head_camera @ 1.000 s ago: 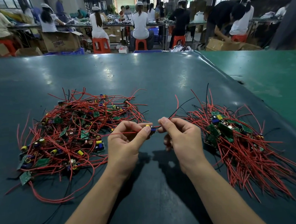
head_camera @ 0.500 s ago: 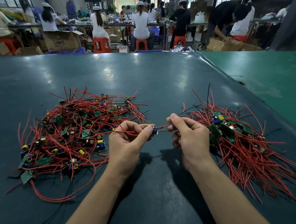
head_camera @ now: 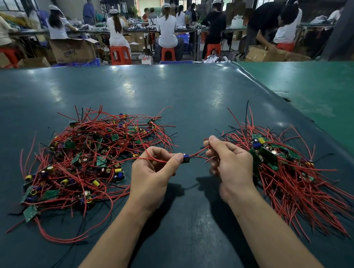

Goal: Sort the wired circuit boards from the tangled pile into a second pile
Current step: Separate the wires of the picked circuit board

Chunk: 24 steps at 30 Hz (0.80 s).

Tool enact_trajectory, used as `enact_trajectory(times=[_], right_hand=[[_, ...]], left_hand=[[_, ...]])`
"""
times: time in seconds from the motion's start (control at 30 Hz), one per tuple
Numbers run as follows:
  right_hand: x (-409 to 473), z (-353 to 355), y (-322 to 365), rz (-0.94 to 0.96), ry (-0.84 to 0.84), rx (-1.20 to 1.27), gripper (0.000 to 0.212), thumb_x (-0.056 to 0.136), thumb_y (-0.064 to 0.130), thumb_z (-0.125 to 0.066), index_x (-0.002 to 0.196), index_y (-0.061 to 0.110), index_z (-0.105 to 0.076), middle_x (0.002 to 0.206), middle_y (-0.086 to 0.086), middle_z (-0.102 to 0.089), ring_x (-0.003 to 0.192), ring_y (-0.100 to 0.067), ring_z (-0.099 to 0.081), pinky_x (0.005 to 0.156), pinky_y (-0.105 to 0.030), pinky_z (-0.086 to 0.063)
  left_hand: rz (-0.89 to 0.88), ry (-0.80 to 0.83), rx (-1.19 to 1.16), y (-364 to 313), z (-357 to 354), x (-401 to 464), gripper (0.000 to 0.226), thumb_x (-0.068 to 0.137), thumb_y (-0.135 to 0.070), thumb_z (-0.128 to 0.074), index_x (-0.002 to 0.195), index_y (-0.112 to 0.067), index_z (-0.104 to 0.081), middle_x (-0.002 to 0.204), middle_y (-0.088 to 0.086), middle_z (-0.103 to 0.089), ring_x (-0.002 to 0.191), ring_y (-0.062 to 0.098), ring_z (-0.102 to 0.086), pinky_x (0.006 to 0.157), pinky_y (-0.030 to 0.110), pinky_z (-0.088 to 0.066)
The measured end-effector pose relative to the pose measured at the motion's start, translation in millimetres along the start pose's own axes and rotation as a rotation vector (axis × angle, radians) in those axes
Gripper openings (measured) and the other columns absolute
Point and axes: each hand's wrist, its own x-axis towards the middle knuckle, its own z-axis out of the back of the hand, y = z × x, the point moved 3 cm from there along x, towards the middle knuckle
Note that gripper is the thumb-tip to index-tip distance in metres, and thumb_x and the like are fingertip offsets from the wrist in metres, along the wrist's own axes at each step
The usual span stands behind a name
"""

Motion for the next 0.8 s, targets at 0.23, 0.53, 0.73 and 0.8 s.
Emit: enact_trajectory(times=[0.23,0.53,0.73,0.8], right_hand=[[8.6,13.0,11.4,0.066,-0.162,0.088,0.024,0.093,0.012,-0.066,0.070,0.007,-0.070,0.051,0.005,-0.060,0.035,-0.005,-0.037,0.035,-0.017,-0.027],[9.4,19.4,16.5,0.165,-0.215,0.117,0.026,0.097,0.018,-0.060,0.074,0.009,-0.067,0.051,0.009,-0.055,0.036,-0.006,-0.037,0.037,-0.018,-0.027],[-3.8,-6.1,1.3,-0.032,0.149,-0.085,0.022,0.095,0.026,-0.061,0.085,0.010,-0.071,0.061,0.003,-0.062,0.038,-0.008,-0.043,0.036,-0.016,-0.030],[-12.0,-15.7,-2.9,-0.037,0.263,-0.119,0.018,0.093,0.024,-0.063,0.088,0.008,-0.071,0.062,0.003,-0.063,0.038,-0.008,-0.044,0.037,-0.017,-0.032]], left_hand=[[-0.065,-0.060,-0.096,-1.4,1.6,1.3,0.026,0.072,-0.008,-0.076,0.076,-0.011,-0.051,0.069,0.000,-0.071,0.064,0.007,-0.065,0.064,0.018,-0.053],[-0.122,-0.233,-0.191,-3.0,20.9,13.7,0.025,0.085,0.008,-0.065,0.082,-0.014,-0.054,0.076,-0.004,-0.072,0.071,0.010,-0.067,0.071,0.023,-0.053],[-0.048,-0.100,-0.284,1.4,14.6,12.1,0.023,0.074,-0.001,-0.077,0.085,-0.014,-0.062,0.086,0.007,-0.075,0.074,0.017,-0.069,0.067,0.024,-0.056],[-0.032,-0.024,-0.256,2.5,9.6,10.0,0.021,0.070,-0.010,-0.079,0.084,-0.016,-0.065,0.079,0.002,-0.074,0.071,0.014,-0.068,0.067,0.024,-0.057]])
